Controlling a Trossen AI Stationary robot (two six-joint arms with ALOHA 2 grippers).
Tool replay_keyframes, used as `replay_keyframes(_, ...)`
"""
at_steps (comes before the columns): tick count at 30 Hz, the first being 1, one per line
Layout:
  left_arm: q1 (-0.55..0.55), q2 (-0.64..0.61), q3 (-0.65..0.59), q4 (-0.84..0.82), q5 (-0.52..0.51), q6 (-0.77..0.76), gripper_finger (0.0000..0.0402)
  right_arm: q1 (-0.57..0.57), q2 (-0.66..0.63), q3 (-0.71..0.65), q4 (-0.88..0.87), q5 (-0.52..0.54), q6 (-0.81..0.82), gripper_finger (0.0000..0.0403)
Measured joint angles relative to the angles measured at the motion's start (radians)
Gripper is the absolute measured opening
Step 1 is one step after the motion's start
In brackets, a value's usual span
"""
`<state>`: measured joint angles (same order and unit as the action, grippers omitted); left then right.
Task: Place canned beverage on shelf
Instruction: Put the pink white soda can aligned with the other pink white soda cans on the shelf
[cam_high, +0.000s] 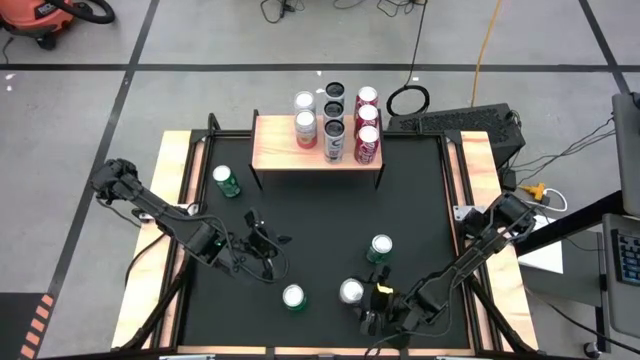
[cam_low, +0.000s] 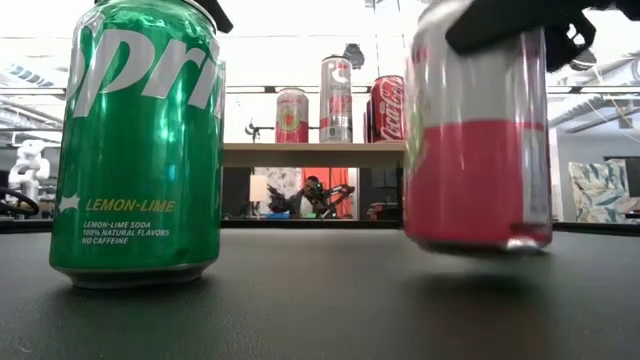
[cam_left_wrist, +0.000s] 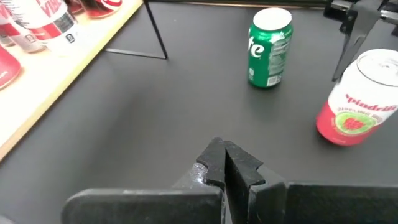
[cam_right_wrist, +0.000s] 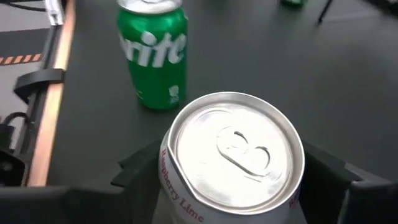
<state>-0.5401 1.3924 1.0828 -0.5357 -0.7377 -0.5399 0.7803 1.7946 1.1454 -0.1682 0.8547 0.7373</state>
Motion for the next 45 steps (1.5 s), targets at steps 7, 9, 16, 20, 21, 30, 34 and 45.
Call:
replay_keyframes(7,-0.010,0.026,0.000,0.123,0.079,0.107,0.0028,-0.006,-0.047,0.047,0.031,-0.077,-0.269,0.0269)
replay_keyframes(9,-0.011,0.026,0.000,0.169,0.109,0.151,0.0049,-0.012,-0.069,0.053,0.030,-0.103,-0.339,0.0268)
replay_keyframes(16,-0.018,0.026,0.000,0.268,0.184,0.234,0.0135,-0.054,-0.176,0.054,0.026,-0.227,-0.542,0.0270)
replay_keyframes(20,-0.033,0.040,0.001,0.318,0.191,0.235,0.0178,-0.076,-0.230,0.053,-0.011,-0.260,-0.638,0.0270)
replay_keyframes(21,-0.040,0.048,0.001,0.325,0.195,0.239,0.0188,-0.082,-0.240,0.050,-0.009,-0.261,-0.656,0.0270)
replay_keyframes(30,-0.065,0.166,0.001,0.511,0.242,0.294,0.0251,-0.153,-0.262,0.022,0.078,-0.361,-0.720,0.0270)
replay_keyframes(34,-0.062,0.203,0.001,0.539,0.122,0.287,0.0256,-0.168,-0.263,0.022,0.126,-0.393,-0.745,0.0271)
replay_keyframes(45,-0.064,0.266,0.000,0.629,0.196,0.264,0.0256,-0.194,-0.262,0.022,0.205,-0.389,-0.787,0.0271)
